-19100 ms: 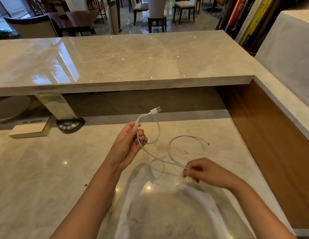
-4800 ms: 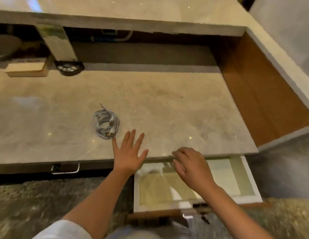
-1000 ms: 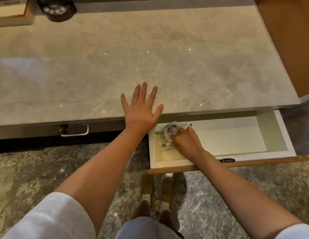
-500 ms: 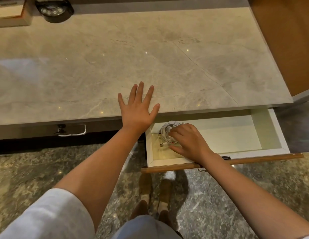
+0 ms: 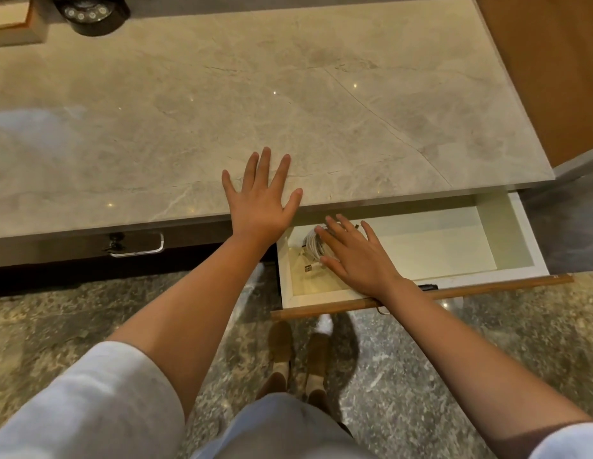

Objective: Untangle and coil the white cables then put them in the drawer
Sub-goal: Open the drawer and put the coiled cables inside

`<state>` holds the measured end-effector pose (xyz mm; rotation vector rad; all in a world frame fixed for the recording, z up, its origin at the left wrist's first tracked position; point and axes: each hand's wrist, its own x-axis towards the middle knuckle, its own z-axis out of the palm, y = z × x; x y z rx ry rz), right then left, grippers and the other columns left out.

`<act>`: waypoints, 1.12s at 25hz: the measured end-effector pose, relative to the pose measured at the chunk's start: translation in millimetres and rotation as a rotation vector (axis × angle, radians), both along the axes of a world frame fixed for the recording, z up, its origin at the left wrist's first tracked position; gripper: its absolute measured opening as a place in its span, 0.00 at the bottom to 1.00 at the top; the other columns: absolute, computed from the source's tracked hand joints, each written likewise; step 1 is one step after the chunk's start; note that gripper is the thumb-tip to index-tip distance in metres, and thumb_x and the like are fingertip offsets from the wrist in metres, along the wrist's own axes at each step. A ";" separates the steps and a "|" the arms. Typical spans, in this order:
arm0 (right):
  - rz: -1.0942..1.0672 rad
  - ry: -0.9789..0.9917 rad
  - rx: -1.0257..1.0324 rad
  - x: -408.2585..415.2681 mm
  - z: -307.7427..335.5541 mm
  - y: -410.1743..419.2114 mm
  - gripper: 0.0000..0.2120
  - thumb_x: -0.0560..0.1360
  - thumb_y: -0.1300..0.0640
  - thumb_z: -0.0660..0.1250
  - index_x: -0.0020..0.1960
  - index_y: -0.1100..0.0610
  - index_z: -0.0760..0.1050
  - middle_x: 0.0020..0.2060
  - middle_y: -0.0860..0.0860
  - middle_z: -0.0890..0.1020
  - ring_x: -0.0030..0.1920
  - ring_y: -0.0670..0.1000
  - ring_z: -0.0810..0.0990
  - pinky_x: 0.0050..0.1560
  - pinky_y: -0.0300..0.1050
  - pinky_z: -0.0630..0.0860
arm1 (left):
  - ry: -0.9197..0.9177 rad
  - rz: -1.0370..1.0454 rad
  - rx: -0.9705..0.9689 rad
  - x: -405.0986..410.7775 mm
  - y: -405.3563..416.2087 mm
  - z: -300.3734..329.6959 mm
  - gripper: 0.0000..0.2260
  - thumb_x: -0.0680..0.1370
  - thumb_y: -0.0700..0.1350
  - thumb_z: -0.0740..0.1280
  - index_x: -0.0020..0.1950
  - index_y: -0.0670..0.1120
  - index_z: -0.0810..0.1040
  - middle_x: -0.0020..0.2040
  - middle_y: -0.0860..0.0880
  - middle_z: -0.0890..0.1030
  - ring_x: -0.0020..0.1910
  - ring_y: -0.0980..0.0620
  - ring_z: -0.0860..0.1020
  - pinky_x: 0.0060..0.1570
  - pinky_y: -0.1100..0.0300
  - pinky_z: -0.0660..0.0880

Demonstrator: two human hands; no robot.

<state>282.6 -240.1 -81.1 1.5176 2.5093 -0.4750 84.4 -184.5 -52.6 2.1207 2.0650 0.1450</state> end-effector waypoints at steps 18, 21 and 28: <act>-0.613 -0.133 0.106 18.7 -16.6 -175.2 0.29 0.78 0.40 0.35 0.75 0.51 0.52 0.74 0.56 0.53 0.75 0.54 0.48 0.69 0.61 0.46 | 0.024 -0.044 -0.097 -1.0 -1.5 11.4 0.27 0.79 0.62 0.45 0.76 0.56 0.44 0.78 0.49 0.43 0.76 0.48 0.42 0.70 0.35 0.40; -0.634 -0.138 0.111 17.6 -23.6 -167.1 0.29 0.78 0.39 0.34 0.75 0.49 0.51 0.74 0.55 0.52 0.75 0.55 0.44 0.70 0.62 0.45 | 0.020 -0.044 -0.108 -2.0 -1.0 12.9 0.27 0.79 0.62 0.45 0.76 0.56 0.43 0.78 0.49 0.43 0.76 0.48 0.41 0.70 0.35 0.40; -0.528 -0.131 0.174 26.5 -24.5 -115.4 0.28 0.77 0.39 0.37 0.75 0.47 0.48 0.76 0.54 0.49 0.75 0.56 0.46 0.69 0.65 0.42 | 0.020 -0.035 -0.139 -1.5 0.6 14.2 0.27 0.78 0.62 0.45 0.75 0.58 0.41 0.78 0.50 0.41 0.76 0.50 0.40 0.70 0.36 0.39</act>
